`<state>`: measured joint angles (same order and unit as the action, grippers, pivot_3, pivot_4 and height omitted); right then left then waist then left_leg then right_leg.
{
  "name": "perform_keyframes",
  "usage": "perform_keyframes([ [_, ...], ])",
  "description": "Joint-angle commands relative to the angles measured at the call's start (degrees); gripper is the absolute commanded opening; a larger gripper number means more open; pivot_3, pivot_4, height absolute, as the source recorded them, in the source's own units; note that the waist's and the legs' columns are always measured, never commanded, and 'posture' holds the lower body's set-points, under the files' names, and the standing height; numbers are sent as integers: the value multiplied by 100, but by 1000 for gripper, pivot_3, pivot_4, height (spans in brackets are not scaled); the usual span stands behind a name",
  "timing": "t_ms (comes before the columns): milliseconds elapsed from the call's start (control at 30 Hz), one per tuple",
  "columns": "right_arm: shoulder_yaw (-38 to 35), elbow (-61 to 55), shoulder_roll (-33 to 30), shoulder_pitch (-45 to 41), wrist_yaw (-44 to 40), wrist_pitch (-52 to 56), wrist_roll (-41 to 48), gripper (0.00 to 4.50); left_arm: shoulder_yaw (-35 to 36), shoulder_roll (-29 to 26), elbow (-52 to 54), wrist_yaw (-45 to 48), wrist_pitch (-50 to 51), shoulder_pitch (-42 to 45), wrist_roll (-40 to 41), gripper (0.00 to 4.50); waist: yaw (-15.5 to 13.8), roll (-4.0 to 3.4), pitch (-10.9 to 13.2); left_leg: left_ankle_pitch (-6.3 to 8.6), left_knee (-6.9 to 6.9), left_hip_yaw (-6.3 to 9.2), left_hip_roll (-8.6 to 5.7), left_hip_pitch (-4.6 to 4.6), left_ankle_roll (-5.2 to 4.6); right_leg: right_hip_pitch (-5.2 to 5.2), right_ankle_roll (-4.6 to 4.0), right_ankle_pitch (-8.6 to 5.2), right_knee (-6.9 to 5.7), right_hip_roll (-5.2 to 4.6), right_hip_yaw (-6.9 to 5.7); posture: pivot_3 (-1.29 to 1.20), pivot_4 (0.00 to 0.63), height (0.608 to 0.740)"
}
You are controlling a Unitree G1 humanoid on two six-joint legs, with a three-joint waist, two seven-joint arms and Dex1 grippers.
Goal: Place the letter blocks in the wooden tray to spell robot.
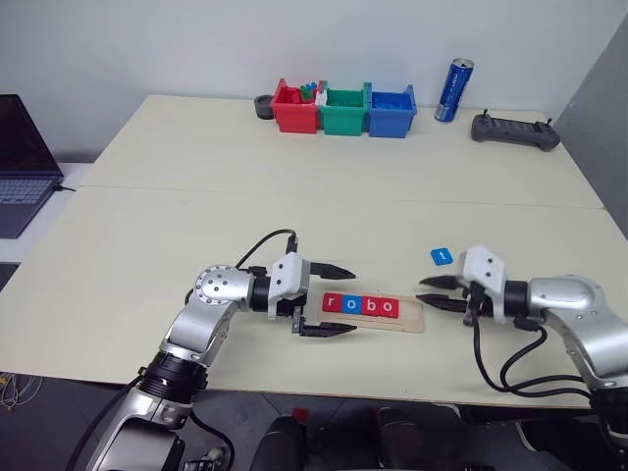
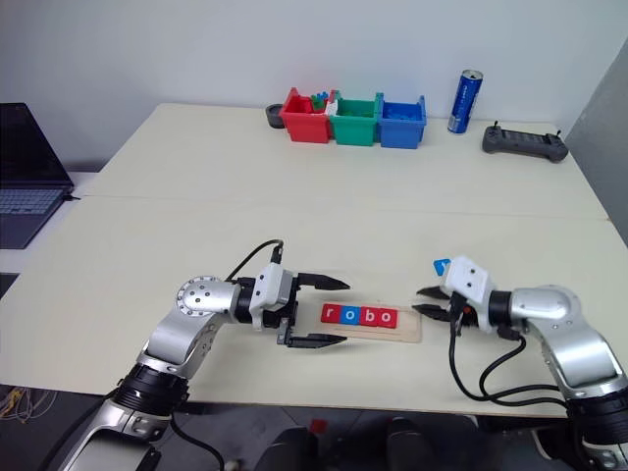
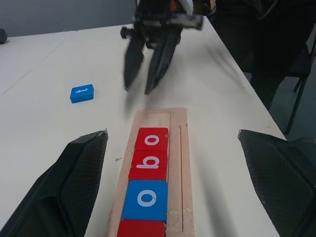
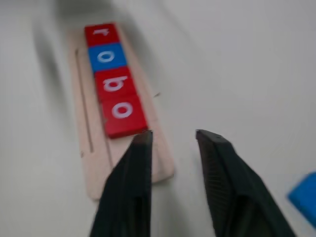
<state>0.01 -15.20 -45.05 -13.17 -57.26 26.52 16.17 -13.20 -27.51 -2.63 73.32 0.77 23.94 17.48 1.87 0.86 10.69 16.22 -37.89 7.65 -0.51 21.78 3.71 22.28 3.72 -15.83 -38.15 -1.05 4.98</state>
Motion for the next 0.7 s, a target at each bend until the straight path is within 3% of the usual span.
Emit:
perform_keyframes([
  [33, -668, -317, 290, -173, 907, 634, 243, 2567, 74, 8, 41, -10, -112, 83, 29, 4500, 1, 0, 0, 0, 0, 0, 0, 0, 0, 0, 0, 0, 0, 0, 0, 0, 150, 740],
  [200, -958, -419, 1276, -256, 2732, 1274, -203, 4350, 96, 7, -43, -29, -126, 167, 22, 4500, -2, -1, -1, 0, 2, 0, 0, -1, 0, 2, -1, 1, -5, 1, 1, 0, 150, 740],
  [233, -953, -456, 1459, -264, 3074, 1412, -318, 4473, 102, 3, -74, -20, -137, 191, 22, 4500, -1, -2, -2, 0, 2, 2, 0, 0, 0, 2, -1, 1, -4, 1, -1, 0, 150, 740],
  [433, -755, -516, 2452, -305, 4539, 1838, -897, 4473, 67, 60, -157, -29, -118, 359, 29, 4500, 2, -6, -3, -1, 4, -2, -1, 1, 1, 7, -1, 1, -8, 0, 4, 0, 150, 740],
  [700, -588, -296, 2826, -492, 4739, 2093, -851, 4473, 57, 95, -136, -1, -85, 408, 42, 4500, 31, -7, -4, 0, 3, -5, -2, -2, 0, 13, -2, 0, -27, 1, 7, 0, 150, 740],
])
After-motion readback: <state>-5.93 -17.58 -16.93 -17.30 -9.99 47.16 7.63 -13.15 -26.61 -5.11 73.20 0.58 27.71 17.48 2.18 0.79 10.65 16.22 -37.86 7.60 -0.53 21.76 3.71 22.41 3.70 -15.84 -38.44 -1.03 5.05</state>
